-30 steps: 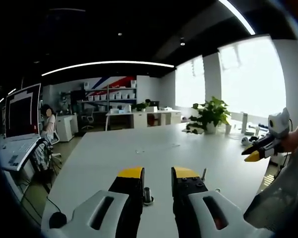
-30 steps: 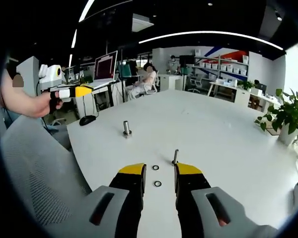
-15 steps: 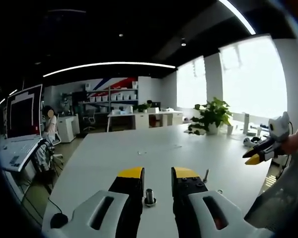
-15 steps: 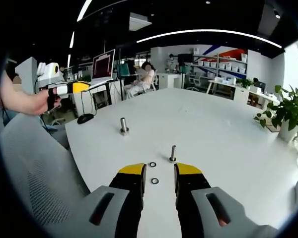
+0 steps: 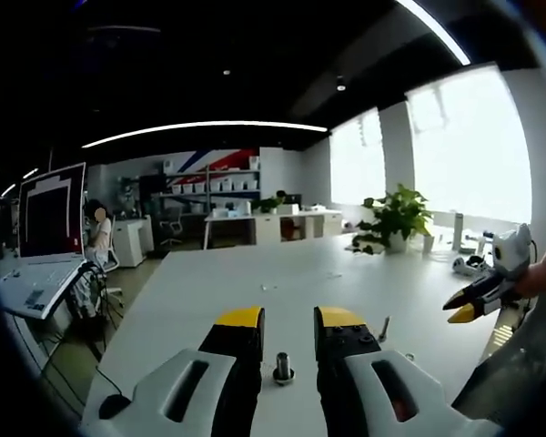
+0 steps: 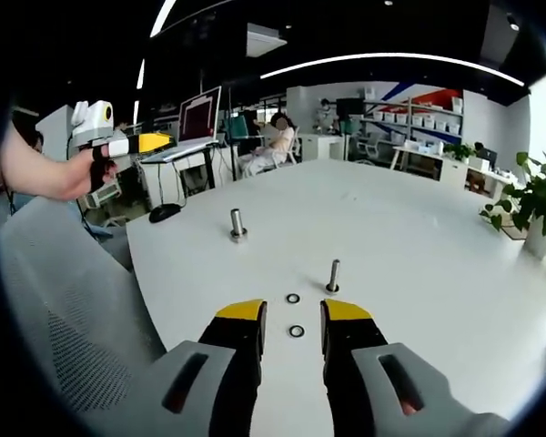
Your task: Place the washer onto the threaded stud by aligning its center hole with the stud, sliding it down to the base, and recovering from edge contact or off-axis alignment until the washer reaches the visible bottom stop.
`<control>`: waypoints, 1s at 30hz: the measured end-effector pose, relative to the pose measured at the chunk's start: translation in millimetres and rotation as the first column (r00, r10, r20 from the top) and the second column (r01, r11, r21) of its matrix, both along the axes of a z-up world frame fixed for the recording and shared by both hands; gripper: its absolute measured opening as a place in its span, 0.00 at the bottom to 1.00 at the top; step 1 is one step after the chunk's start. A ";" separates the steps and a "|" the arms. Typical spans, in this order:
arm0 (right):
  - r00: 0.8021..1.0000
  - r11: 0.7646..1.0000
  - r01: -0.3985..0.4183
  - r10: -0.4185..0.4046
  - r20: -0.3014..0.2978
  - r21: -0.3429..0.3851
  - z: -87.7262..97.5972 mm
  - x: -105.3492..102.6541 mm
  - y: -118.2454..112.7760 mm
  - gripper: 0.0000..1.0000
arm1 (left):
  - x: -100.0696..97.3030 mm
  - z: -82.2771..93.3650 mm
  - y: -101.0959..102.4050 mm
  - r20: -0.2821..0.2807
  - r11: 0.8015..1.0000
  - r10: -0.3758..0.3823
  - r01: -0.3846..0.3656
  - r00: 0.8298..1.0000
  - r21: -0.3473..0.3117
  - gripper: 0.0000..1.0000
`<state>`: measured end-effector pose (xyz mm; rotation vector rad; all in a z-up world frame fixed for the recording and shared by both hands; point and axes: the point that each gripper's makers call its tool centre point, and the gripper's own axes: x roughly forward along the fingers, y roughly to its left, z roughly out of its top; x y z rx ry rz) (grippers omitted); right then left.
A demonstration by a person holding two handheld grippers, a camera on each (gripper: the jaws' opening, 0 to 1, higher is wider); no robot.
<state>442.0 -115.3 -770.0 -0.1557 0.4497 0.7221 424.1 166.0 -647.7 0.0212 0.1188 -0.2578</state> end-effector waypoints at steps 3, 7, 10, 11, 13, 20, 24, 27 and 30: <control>1.000 1.000 -0.005 0.005 -0.004 0.015 -4.8 0.7 5.6 0.28 | 0.1 -2.0 0.5 -0.008 1.000 0.000 0.000 1.000 0.004 0.20; 1.000 1.000 -0.021 0.021 -0.013 0.012 -17.9 2.5 13.6 0.29 | -0.4 -3.0 -1.0 -0.015 1.000 -0.001 0.002 1.000 0.011 0.20; 1.000 1.000 -0.023 0.023 -0.016 0.021 -22.4 5.7 17.0 0.29 | -0.5 -6.1 -2.8 -0.029 1.000 -0.006 0.007 1.000 0.019 0.20; 1.000 0.999 -0.026 0.026 -0.014 0.024 -23.7 7.3 17.6 0.29 | -0.3 -7.1 -3.1 -0.032 1.000 -0.008 0.008 0.999 0.023 0.20; 1.000 0.999 -0.021 0.022 -0.013 0.040 -24.4 10.7 17.8 0.30 | -0.6 -8.0 -4.4 -0.038 1.000 -0.011 0.012 0.999 0.026 0.20; 0.999 0.998 -0.014 0.016 -0.030 0.053 -38.2 18.9 15.5 0.32 | -0.7 -13.2 -4.7 -0.053 0.999 -0.015 0.017 0.998 0.040 0.20; 0.999 0.998 -0.013 0.015 -0.035 0.059 -44.0 22.2 16.7 0.33 | -0.1 -14.3 -2.8 -0.059 0.999 -0.008 0.010 0.998 0.040 0.19; 0.999 0.998 -0.024 0.026 -0.040 0.060 -50.9 22.6 19.2 0.33 | 0.4 -16.4 -1.4 -0.064 0.999 -0.003 0.006 0.998 0.040 0.19; 0.999 0.997 -0.024 0.027 -0.044 0.067 -59.1 21.0 19.4 0.33 | 0.9 -16.4 -0.7 -0.065 0.999 0.000 0.003 0.998 0.041 0.19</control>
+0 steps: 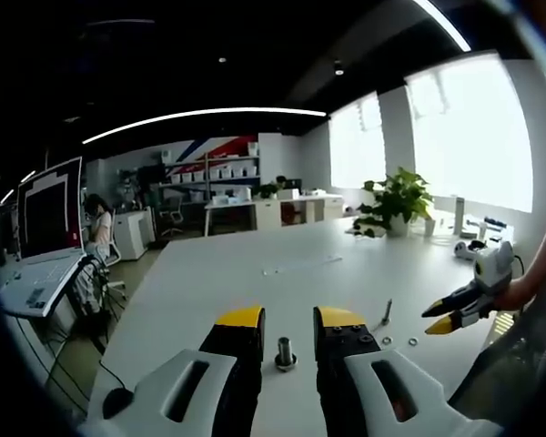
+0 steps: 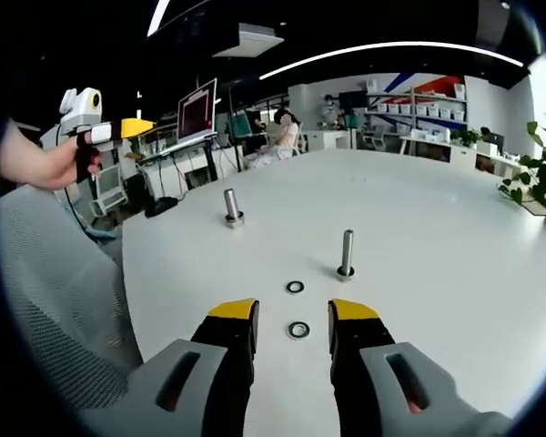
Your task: Place the washer onto the threaded stud by aligning its center hole with the stud, sliding it down to the base, and recovering from edge contact or off-axis alignment until the washer reaches the visible bottom stop.
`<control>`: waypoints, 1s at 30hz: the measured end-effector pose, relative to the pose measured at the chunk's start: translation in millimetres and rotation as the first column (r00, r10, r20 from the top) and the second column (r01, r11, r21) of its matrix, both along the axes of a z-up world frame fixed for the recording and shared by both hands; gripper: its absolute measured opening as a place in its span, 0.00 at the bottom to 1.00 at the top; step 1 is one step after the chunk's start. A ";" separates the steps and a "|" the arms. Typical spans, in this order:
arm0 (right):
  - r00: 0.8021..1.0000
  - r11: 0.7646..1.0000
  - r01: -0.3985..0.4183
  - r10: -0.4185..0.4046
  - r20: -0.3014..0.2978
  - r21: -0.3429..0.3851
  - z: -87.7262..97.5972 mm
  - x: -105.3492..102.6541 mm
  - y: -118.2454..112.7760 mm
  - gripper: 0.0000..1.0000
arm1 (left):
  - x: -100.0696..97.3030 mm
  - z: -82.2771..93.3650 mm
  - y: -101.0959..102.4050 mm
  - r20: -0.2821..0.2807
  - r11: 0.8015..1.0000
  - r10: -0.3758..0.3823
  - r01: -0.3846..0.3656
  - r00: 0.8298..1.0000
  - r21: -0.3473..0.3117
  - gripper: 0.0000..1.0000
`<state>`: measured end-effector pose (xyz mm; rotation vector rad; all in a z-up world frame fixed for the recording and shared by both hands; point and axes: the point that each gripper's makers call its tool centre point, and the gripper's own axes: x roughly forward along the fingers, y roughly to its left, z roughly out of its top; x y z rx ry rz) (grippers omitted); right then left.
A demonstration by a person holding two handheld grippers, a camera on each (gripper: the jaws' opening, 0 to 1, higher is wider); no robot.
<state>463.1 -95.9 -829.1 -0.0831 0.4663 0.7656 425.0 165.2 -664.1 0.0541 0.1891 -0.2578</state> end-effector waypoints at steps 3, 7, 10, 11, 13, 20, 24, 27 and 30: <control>1.000 1.000 0.003 -0.003 -0.006 0.006 -6.0 -2.1 0.0 0.33 | -0.2 -2.4 -0.1 -0.009 1.000 -0.001 0.001 1.000 0.002 0.19; 1.000 1.000 -0.009 0.009 0.005 0.006 -13.6 -6.2 0.9 0.32 | -1.3 -2.2 0.1 -0.014 1.000 0.003 -0.003 1.000 0.009 0.19; 1.000 1.000 -0.017 0.017 0.000 0.008 -19.4 -4.4 0.8 0.31 | -2.1 -3.0 0.1 -0.020 1.000 0.006 -0.006 1.000 0.011 0.19; 1.000 1.000 -0.018 0.018 -0.001 0.006 -20.5 -4.0 0.9 0.30 | -2.2 -3.7 -0.1 -0.022 1.000 0.005 -0.005 1.000 0.012 0.19; 1.000 1.000 -0.022 0.022 0.005 0.012 -22.5 -2.1 0.7 0.30 | -2.1 -4.5 0.0 -0.024 1.000 0.003 -0.002 1.000 0.015 0.19; 0.999 1.000 -0.030 0.030 -0.015 0.003 -38.0 0.2 -5.9 0.27 | -2.3 -8.2 -2.5 -0.038 1.000 -0.008 0.009 0.999 0.026 0.19; 0.999 0.999 -0.037 0.037 0.010 0.010 -36.1 1.9 -5.4 0.26 | -2.2 -10.9 -0.8 -0.045 1.000 -0.003 0.005 0.999 0.027 0.19; 0.999 0.999 -0.047 0.047 0.027 0.012 -36.5 3.8 -2.6 0.26 | -1.9 -12.9 -0.3 -0.051 1.000 -0.002 0.003 0.999 0.031 0.19; 0.997 0.998 -0.057 0.056 0.053 0.003 -37.4 5.5 1.4 0.26 | -1.7 -14.8 -0.6 -0.057 0.999 -0.003 0.006 0.998 0.036 0.19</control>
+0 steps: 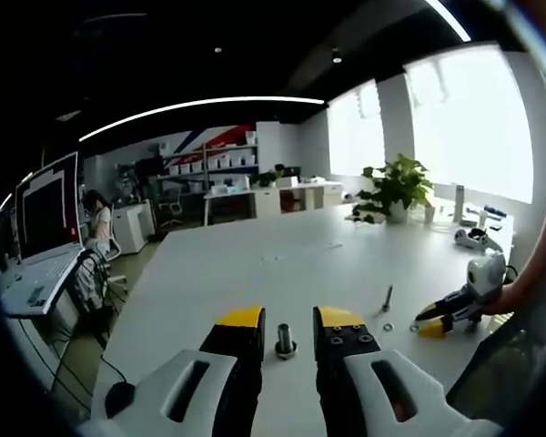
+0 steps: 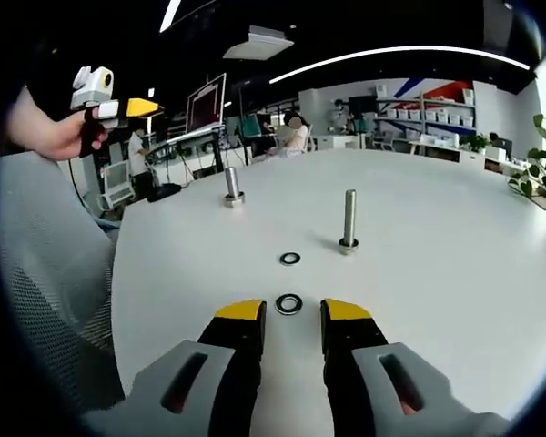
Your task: Place the washer onto the threaded stud by aligning its center hole with the stud, sliding it down to the base, and recovering from edge contact or off-axis alignment until the washer reaches the visible bottom stop.
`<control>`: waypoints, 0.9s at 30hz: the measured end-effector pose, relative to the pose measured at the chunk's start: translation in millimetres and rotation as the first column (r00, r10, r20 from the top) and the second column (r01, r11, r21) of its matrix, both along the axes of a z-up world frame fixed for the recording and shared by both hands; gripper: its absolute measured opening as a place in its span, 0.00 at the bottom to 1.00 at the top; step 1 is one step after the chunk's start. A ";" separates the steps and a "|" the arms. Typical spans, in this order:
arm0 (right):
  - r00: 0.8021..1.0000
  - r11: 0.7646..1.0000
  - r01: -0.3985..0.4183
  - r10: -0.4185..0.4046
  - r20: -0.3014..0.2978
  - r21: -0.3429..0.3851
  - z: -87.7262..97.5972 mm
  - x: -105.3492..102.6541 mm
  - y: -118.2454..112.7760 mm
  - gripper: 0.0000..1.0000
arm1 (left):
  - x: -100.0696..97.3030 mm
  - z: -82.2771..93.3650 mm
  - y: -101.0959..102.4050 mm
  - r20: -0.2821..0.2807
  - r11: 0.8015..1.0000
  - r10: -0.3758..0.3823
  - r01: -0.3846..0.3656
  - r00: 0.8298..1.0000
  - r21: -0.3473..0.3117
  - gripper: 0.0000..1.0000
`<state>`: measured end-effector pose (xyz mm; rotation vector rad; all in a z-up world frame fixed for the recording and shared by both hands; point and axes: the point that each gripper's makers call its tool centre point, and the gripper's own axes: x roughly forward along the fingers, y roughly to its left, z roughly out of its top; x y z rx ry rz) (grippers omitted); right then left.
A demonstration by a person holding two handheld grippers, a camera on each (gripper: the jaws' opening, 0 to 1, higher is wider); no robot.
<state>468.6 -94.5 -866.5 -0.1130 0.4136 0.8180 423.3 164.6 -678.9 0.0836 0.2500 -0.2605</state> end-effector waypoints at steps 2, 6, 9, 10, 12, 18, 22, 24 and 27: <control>1.000 1.000 -0.005 0.005 0.009 -0.002 -0.4 -0.9 1.6 0.26 | -0.5 -1.3 -0.8 -0.005 1.000 -0.002 0.002 1.000 0.000 0.19; 0.999 1.000 -0.020 0.021 0.041 -0.017 -1.9 -1.4 3.6 0.25 | -1.0 -2.6 -2.0 -0.012 1.000 -0.004 0.004 1.000 0.005 0.19; 0.999 1.000 -0.022 0.023 0.048 -0.019 -1.4 -0.6 2.9 0.20 | -1.1 -3.9 -3.2 -0.017 1.000 -0.007 0.007 1.000 0.005 0.19; 0.999 1.000 -0.020 0.021 0.049 -0.018 -1.4 -0.3 2.5 0.19 | -1.0 -4.1 -3.5 -0.017 1.000 -0.008 0.008 1.000 0.006 0.19; 0.999 1.000 -0.016 0.017 0.050 -0.016 -1.0 0.3 2.2 0.18 | -0.8 -4.9 -3.7 -0.020 1.000 -0.010 0.010 1.000 0.008 0.19; 0.999 1.000 -0.013 0.013 0.047 -0.013 -1.4 1.4 2.7 0.18 | -0.9 -5.9 -3.7 -0.022 1.000 -0.010 0.011 1.000 0.010 0.19; 0.999 1.000 -0.015 0.016 0.049 -0.012 -1.2 1.6 4.2 0.17 | -0.7 -6.5 -3.5 -0.023 1.000 -0.009 0.010 1.000 0.012 0.19; 0.999 1.000 -0.016 0.017 0.050 -0.012 -1.2 1.2 4.7 0.17 | -1.0 -7.5 -4.2 -0.027 1.000 -0.012 0.012 1.000 0.011 0.19; 0.998 1.000 -0.024 0.025 0.051 -0.014 -0.8 0.6 5.7 0.15 | -0.4 -7.7 -4.4 -0.025 1.000 -0.011 0.011 1.000 0.010 0.19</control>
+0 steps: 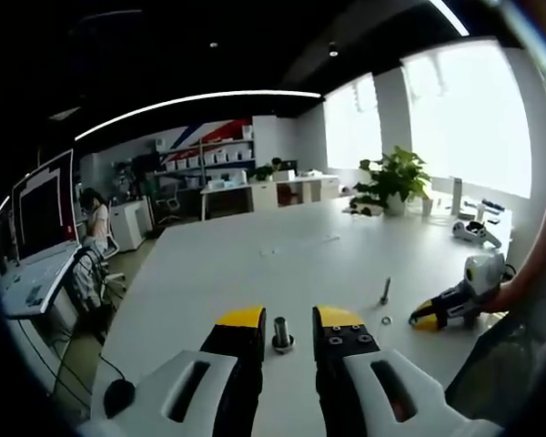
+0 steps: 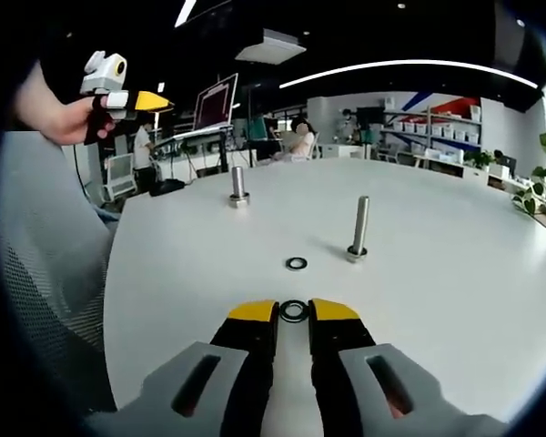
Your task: Place the washer onto the threaded stud by aligning its center hole with the stud, sliding it down to the base, and recovering from edge contact or off-axis alignment until the washer reaches the visible bottom stop.
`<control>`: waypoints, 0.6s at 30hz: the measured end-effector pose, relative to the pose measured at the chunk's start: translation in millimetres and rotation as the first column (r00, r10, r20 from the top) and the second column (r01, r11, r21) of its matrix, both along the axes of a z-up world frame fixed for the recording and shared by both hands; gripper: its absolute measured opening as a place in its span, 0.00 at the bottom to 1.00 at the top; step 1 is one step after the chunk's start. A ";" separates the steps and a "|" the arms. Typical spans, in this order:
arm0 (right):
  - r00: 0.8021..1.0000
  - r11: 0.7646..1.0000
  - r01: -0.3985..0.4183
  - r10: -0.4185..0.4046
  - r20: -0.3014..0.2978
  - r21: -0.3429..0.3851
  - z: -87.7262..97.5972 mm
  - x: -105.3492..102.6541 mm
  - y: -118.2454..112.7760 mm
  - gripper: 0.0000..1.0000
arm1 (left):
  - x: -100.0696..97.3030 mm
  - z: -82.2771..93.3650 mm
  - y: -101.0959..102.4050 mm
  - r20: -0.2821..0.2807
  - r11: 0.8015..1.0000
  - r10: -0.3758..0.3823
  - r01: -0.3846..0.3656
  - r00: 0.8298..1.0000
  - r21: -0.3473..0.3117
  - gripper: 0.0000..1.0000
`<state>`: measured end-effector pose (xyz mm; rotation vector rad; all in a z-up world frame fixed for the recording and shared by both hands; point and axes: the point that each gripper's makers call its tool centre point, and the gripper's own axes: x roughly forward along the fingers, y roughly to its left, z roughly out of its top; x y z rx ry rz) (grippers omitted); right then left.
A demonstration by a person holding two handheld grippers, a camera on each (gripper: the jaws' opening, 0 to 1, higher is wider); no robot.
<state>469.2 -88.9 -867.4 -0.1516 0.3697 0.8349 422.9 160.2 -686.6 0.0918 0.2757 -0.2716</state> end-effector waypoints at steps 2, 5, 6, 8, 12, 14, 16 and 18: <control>1.000 1.000 -0.001 0.001 -0.002 -0.001 -0.8 0.4 0.2 0.15 | -0.2 -0.2 0.0 -0.001 1.000 0.001 -0.001 1.000 0.001 0.19; 1.000 1.000 -0.002 0.002 -0.008 -0.010 0.4 0.7 3.1 0.14 | -0.4 -1.2 0.1 -0.004 1.000 0.000 0.000 1.000 0.002 0.19; 1.000 1.000 -0.006 0.006 -0.006 -0.019 0.8 0.0 5.3 0.14 | -0.3 -1.3 0.2 -0.005 1.000 0.000 0.000 1.000 0.002 0.19; 1.000 1.000 -0.007 0.007 -0.013 -0.018 1.0 0.3 7.0 0.14 | -0.1 -0.6 -0.2 -0.004 1.000 0.000 0.000 1.000 -0.002 0.19; 1.000 1.000 -0.005 0.004 -0.027 -0.022 0.7 0.7 6.9 0.14 | -0.2 -1.7 0.1 -0.008 1.000 0.000 0.000 1.000 0.002 0.19; 1.000 1.000 0.001 -0.002 -0.030 -0.031 1.4 1.2 5.7 0.14 | 0.1 -1.5 0.4 -0.006 1.000 0.001 -0.001 1.000 0.003 0.19; 0.999 1.000 0.012 -0.013 -0.035 -0.026 2.0 1.9 3.9 0.14 | 0.4 -2.1 0.5 -0.008 1.000 0.000 0.000 1.000 0.002 0.19; 0.999 0.999 0.017 -0.018 -0.031 -0.032 2.5 2.4 2.0 0.14 | 0.3 -2.6 0.3 -0.010 1.000 -0.001 0.001 1.000 0.002 0.19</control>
